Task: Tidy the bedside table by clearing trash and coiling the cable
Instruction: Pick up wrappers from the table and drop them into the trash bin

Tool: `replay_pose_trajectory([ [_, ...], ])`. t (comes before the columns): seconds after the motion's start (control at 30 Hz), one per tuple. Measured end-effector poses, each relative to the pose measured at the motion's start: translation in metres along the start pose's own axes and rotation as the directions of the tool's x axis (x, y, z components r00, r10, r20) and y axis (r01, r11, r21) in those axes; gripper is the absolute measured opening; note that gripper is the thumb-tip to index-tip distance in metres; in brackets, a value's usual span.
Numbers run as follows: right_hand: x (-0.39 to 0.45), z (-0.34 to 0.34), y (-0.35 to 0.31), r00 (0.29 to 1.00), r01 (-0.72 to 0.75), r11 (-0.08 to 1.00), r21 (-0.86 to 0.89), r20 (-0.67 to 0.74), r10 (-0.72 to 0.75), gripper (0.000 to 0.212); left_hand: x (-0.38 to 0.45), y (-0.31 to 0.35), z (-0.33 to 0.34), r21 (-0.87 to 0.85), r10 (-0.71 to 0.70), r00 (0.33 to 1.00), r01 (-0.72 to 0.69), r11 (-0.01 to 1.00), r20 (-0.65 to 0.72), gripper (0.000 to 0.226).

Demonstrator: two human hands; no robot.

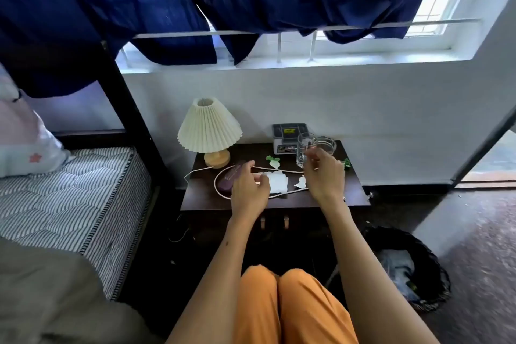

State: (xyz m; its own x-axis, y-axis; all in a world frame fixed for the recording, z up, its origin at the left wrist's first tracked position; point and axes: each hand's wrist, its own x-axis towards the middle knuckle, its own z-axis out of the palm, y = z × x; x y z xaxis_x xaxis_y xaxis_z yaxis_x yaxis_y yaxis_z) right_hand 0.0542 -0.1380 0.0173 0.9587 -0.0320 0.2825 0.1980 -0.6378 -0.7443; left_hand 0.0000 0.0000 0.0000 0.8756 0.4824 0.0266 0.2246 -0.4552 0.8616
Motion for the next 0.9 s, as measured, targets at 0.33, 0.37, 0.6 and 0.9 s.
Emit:
replay_pose_trajectory([
  [0.33, 0.027, 0.043, 0.075, 0.948, -0.294, 0.955, 0.03, 0.139, 0.287, 0.029, 0.05, -0.032, 0.057, -0.021, -0.106, 0.993, 0.107, 0.994, 0.048, 0.05],
  [0.37, 0.033, 0.051, 0.082, 0.941, -0.299, 0.954, 0.009, 0.167, 0.293, 0.03, 0.06, -0.035, 0.065, 0.008, -0.111, 0.992, 0.111, 0.994, 0.064, 0.048],
  [0.6, 0.076, 0.1, 0.126, 0.903, -0.091, 0.958, -0.273, 0.384, 0.195, 0.04, 0.137, -0.046, 0.112, 0.326, -0.003, 0.977, -0.068, 0.943, 0.212, 0.043],
  [0.9, 0.102, 0.15, 0.161, 0.84, 0.094, 0.897, -0.432, 0.519, 0.162, 0.036, 0.208, -0.075, 0.167, 0.599, 0.041, 0.949, -0.231, 0.766, 0.314, 0.047],
])
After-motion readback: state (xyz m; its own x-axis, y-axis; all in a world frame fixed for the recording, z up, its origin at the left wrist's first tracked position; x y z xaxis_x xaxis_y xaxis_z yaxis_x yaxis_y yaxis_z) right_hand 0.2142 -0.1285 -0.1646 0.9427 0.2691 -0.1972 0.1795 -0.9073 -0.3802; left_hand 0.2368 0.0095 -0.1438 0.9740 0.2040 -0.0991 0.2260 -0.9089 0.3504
